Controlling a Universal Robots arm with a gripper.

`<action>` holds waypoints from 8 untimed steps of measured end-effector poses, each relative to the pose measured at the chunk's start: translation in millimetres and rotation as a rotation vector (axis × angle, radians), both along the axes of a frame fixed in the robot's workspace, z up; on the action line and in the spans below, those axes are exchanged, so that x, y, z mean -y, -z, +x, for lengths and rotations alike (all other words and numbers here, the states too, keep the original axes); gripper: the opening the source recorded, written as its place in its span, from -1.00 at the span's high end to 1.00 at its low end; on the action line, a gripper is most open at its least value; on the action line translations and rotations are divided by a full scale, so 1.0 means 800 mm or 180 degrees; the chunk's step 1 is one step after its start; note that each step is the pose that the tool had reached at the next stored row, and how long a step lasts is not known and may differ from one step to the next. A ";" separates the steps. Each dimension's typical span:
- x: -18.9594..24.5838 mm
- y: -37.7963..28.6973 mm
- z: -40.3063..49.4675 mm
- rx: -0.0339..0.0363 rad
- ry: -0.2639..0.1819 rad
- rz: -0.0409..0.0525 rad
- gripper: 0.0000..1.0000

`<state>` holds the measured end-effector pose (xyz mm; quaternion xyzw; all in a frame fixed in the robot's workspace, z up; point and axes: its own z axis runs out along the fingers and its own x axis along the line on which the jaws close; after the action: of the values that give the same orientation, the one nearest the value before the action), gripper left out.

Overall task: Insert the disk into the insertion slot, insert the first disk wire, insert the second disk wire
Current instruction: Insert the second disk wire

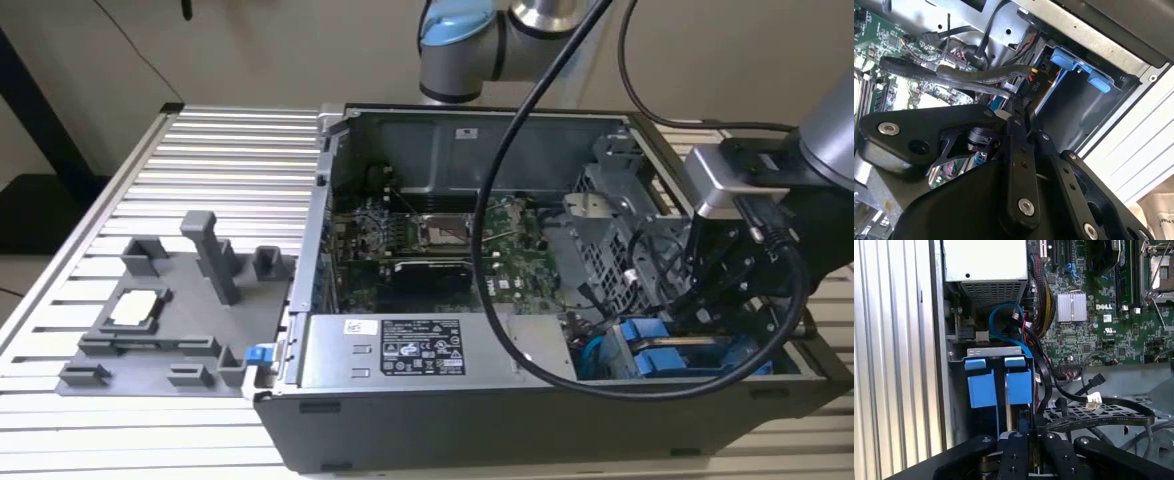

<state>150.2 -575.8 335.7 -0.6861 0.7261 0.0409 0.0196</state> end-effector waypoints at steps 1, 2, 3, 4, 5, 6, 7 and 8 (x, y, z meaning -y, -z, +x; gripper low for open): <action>0.0000 0.0001 0.000 0.0000 0.0000 0.0000 0.68; 0.0000 0.0004 0.000 0.0000 0.0000 0.0002 0.68; 0.0000 0.0007 0.000 0.0000 0.0000 0.0003 0.68; 0.0000 0.0007 0.000 0.0000 0.0000 0.0003 0.68; -0.0001 0.0011 0.000 0.0001 0.0000 0.0006 0.68; 0.0000 0.0012 0.000 0.0000 0.0000 0.0006 0.65; 0.0000 0.0012 0.000 0.0000 0.0000 0.0005 0.52; 0.0000 0.0011 0.000 0.0000 0.0000 0.0005 0.52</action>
<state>150.3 -575.8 334.8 -0.6861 0.7261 0.0415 0.0201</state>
